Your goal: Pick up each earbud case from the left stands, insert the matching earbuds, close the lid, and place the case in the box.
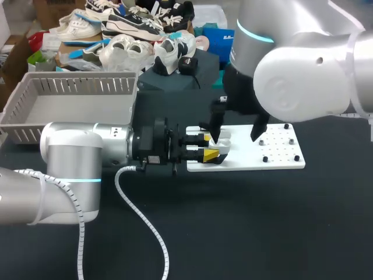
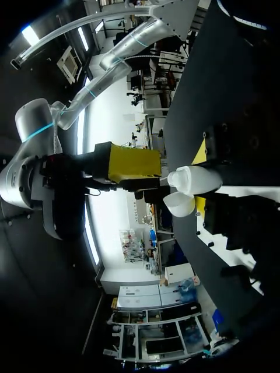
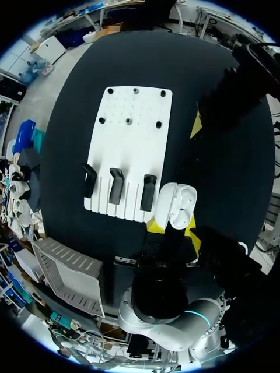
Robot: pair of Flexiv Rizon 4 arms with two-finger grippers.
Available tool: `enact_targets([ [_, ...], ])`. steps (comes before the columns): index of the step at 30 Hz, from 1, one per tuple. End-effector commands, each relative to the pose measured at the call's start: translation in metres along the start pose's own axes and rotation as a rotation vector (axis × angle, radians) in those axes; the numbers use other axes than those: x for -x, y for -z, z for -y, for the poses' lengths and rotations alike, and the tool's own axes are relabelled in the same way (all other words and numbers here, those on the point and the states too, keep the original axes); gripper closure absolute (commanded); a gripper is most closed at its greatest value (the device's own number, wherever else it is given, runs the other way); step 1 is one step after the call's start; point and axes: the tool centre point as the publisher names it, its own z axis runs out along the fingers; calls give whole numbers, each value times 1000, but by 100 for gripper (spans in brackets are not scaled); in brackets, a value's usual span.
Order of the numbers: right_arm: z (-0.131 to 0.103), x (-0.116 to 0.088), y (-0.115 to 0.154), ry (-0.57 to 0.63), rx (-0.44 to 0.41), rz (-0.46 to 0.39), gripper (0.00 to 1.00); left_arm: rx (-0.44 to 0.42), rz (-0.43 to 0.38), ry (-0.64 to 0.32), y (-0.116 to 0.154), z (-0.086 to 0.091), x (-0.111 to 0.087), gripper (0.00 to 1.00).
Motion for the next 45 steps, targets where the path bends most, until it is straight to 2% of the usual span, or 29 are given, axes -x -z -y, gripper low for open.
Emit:
enact_targets([
  [1, 10, -1, 6, -67, -7, 61, 0, 6, 1, -2, 0, 2, 0, 100],
  [7, 18, 12, 12, -157, -6, 148, 0, 6, 1, -2, 0, 2, 0, 100],
  [13, 26, 29, 14, -197, -4, 176, 0, 6, 1, -2, 0, 2, 0, 100],
  [21, 30, 50, 3, -206, 3, 158, 0, 6, 1, -2, 0, 2, 0, 100],
  [29, 29, 63, -16, -204, 22, 132, 0, 6, 1, -2, 0, 2, 0, 100],
  [35, 25, 56, -24, -184, 23, 95, 0, 6, 1, -2, 0, 2, 0, 100],
  [45, 23, 21, -22, -178, 9, 68, 0, 6, 1, -2, 0, 2, 0, 100],
])
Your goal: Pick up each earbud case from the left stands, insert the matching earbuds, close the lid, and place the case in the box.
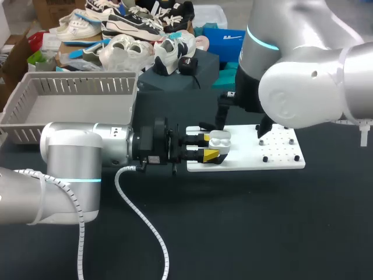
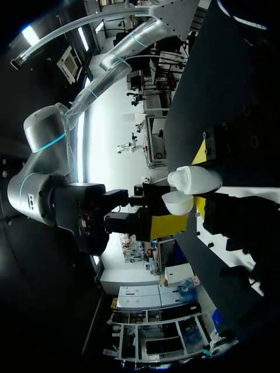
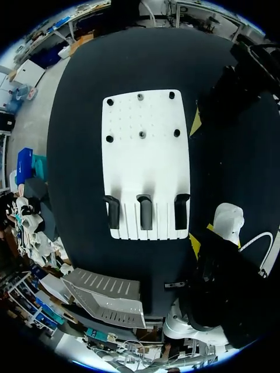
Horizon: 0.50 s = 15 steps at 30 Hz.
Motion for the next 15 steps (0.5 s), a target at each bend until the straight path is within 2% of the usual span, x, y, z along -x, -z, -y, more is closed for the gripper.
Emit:
enact_targets([
  [1, 2, -19, 9, 2, -5, 15, 0, 7, 2, -2, 0, 1, 0, 100],
  [7, 3, -28, 18, -2, -17, 44, 0, 7, 2, -2, 0, 1, 0, 100],
  [15, 7, -34, 50, 8, -16, 193, 0, 7, 2, -2, 0, 1, 0, 100],
])
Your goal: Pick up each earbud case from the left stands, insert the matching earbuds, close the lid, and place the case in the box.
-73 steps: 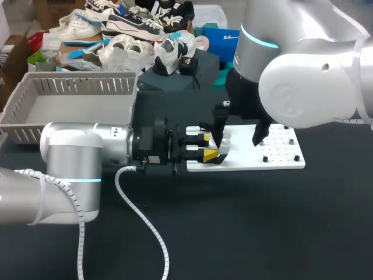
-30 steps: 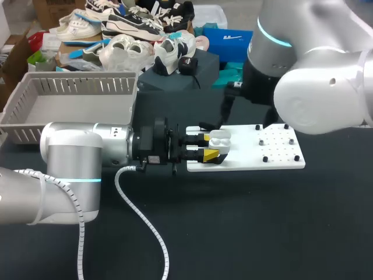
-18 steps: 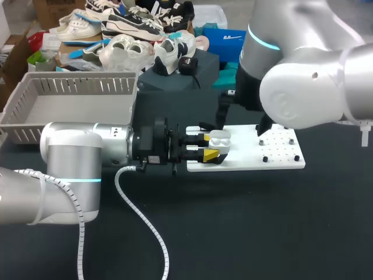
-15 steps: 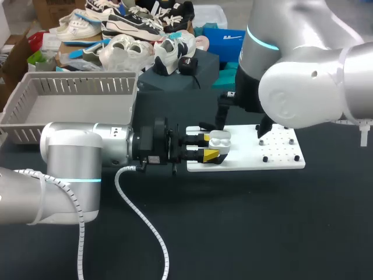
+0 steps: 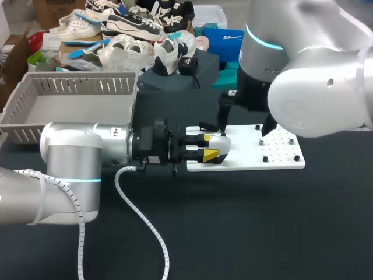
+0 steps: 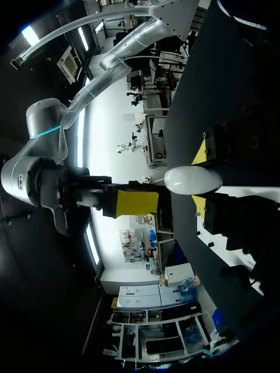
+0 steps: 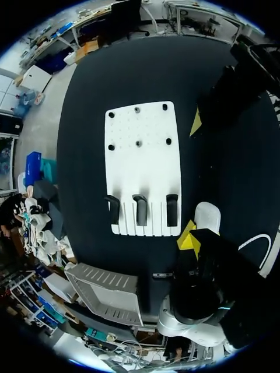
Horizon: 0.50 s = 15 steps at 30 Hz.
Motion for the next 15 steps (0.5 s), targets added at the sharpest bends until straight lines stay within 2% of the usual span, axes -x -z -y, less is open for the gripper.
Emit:
enact_targets([
  [1, 8, -17, 22, 6, 22, 121, 0, 5, 1, -2, 0, 1, 0, 100],
  [8, 2, -37, 48, 209, 78, 129, 0, 25, -16, 8, 6, -1, 3, 100],
  [15, 9, -49, 53, 257, 104, 167, 0, 80, -32, 25, 34, -12, 21, 100],
])
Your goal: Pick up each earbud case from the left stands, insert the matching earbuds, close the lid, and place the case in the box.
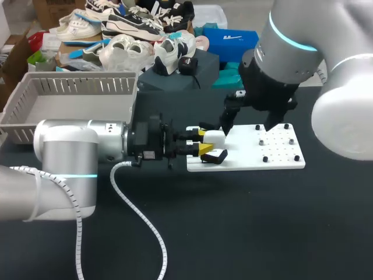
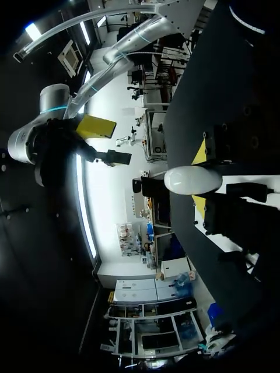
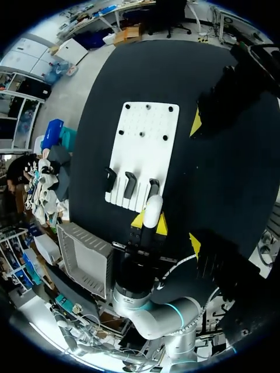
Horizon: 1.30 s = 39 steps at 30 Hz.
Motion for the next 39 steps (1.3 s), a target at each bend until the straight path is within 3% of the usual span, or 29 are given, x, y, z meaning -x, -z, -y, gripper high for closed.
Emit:
enact_targets([
  [1, 9, -11, 2, -5, 18, 100, 0, 38, -18, -2, 21, 5, 17, 100],
  [7, 15, -13, 0, -25, 36, 145, 0, 98, -58, -20, 44, 1, 32, 100],
  [16, 15, -13, 0, -25, 36, 145, 0, 321, -169, -11, 108, -21, 33, 100],
  [23, 15, -13, 0, -25, 36, 145, 0, 481, -273, -24, 156, -38, 26, 100],
  [25, 15, -13, 0, -25, 36, 145, 0, 526, -269, -10, 167, -44, 22, 100],
  [29, 15, -13, 0, -25, 36, 145, 0, 615, -312, -20, 180, -53, 15, 100],
  [32, 15, -13, 0, -25, 36, 145, 0, 710, -332, 1, 193, -67, 8, 100],
  [39, 15, -13, 0, -25, 36, 145, 0, 840, -345, 28, 211, -94, -5, 100],
])
